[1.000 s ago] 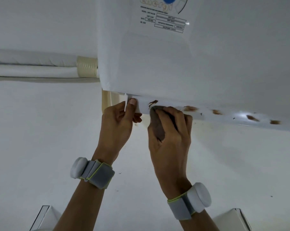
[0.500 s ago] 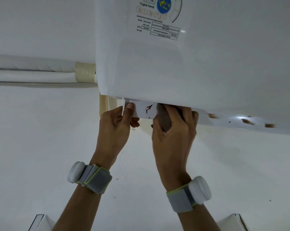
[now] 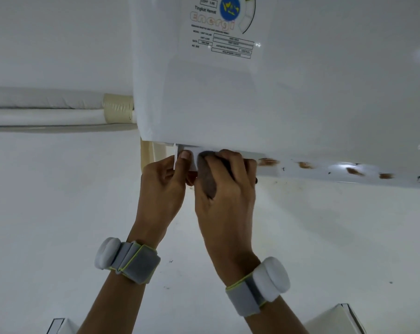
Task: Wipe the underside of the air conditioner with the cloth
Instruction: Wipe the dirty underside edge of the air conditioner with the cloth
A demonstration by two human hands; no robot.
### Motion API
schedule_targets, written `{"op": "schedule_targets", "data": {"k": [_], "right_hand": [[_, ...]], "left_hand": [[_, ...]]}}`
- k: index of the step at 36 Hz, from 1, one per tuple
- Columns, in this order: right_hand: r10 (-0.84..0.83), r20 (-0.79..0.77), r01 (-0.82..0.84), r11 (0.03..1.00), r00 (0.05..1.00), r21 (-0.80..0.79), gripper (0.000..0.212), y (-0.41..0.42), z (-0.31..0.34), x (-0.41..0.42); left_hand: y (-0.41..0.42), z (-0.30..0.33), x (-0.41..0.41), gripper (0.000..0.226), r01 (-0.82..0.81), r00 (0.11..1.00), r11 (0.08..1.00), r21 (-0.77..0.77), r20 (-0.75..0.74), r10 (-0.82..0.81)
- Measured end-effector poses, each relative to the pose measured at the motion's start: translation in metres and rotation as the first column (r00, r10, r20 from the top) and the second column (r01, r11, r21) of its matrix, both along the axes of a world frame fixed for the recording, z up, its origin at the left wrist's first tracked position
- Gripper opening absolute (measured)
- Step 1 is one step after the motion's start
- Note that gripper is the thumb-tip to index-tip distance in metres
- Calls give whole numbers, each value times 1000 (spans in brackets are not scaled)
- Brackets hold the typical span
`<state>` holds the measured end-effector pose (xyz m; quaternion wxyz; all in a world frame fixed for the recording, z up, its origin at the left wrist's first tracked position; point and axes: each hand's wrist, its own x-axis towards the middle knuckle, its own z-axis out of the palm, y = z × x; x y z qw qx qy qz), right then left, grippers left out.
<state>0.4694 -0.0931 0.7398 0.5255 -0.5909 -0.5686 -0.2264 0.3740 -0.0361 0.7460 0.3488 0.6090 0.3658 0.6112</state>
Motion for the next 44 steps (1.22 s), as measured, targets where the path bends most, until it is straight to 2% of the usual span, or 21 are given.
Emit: {"op": "schedule_targets", "data": {"k": [3, 5, 10, 17, 24, 33, 39, 44], "right_hand": [[55, 53, -52, 997, 997, -48, 30, -6, -13, 11], [35, 54, -33, 999, 998, -40, 27, -9, -13, 22], [-39, -74, 44, 997, 996, 63, 30, 0, 5, 23], [75, 64, -74, 997, 995, -18, 29, -9, -15, 19], [-17, -70, 24, 995, 997, 92, 27, -5, -3, 26], [86, 68, -86, 996, 994, -13, 33, -6, -10, 14], [-23, -94, 30, 997, 995, 69, 28, -6, 3, 35], [40, 16, -40, 999, 999, 5, 33, -8, -13, 25]], "left_hand": [[1, -1, -1, 47, 19, 1000, 1000, 0, 10, -19], [1, 0, -1, 47, 24, 999, 1000, -10, 21, -24], [1, 1, -1, 48, 23, 1000, 1000, 2, -16, -23], [1, 8, -11, 55, 61, 995, 998, -35, -78, -64], [0, 9, -10, 53, 60, 995, 997, -55, -73, -64], [1, 10, -12, 56, 50, 993, 998, -45, -101, -55], [0, 6, -6, 56, 42, 997, 998, -44, -62, -45], [3, 0, -2, 54, 10, 1000, 1000, -10, -19, -11]]}}
